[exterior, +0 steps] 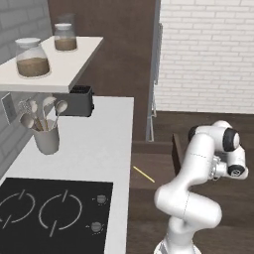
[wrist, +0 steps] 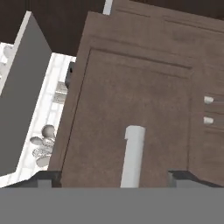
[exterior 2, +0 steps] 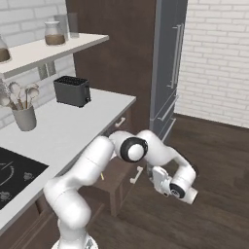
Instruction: Take a straw from the drawer in front and place it inside the glass cup on the dining counter.
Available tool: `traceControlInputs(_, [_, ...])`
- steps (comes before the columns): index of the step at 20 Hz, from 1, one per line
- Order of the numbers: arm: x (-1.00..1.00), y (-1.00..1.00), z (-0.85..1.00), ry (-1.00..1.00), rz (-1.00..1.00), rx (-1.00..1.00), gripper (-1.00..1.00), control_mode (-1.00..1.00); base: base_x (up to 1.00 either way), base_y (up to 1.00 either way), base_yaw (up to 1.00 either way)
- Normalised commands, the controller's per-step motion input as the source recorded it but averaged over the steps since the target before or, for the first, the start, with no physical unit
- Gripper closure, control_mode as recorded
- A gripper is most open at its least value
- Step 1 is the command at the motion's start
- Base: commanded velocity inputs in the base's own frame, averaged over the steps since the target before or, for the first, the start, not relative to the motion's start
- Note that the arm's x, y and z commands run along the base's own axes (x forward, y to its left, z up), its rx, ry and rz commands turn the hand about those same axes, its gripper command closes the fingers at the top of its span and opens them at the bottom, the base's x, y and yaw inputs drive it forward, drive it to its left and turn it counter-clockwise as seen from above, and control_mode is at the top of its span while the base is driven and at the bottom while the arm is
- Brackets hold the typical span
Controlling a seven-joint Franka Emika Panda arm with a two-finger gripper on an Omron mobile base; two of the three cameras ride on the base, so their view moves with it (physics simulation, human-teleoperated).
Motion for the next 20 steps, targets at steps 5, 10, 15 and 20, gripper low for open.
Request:
traceControlInputs(5, [-0.07,0.14,1.00,0.05,0.00,-0.24,-1.00,-1.00,0.00,0.00,0.00])
traceControlInputs(10, [-0.07,0.61,1.00,0.00,0.00,-0.36,-1.00,-1.00,0.00,0.00,0.00])
traceControlInputs(15, [-0.02,0.96,0.97,0.04,0.03,-0.42,-1.00,-1.00,0.00,0.00,0.00])
traceControlInputs(20, [0.25,0.84,0.59,0.29,0.03,-0.36,-1.00,-1.00,0.00,0.00,0.00])
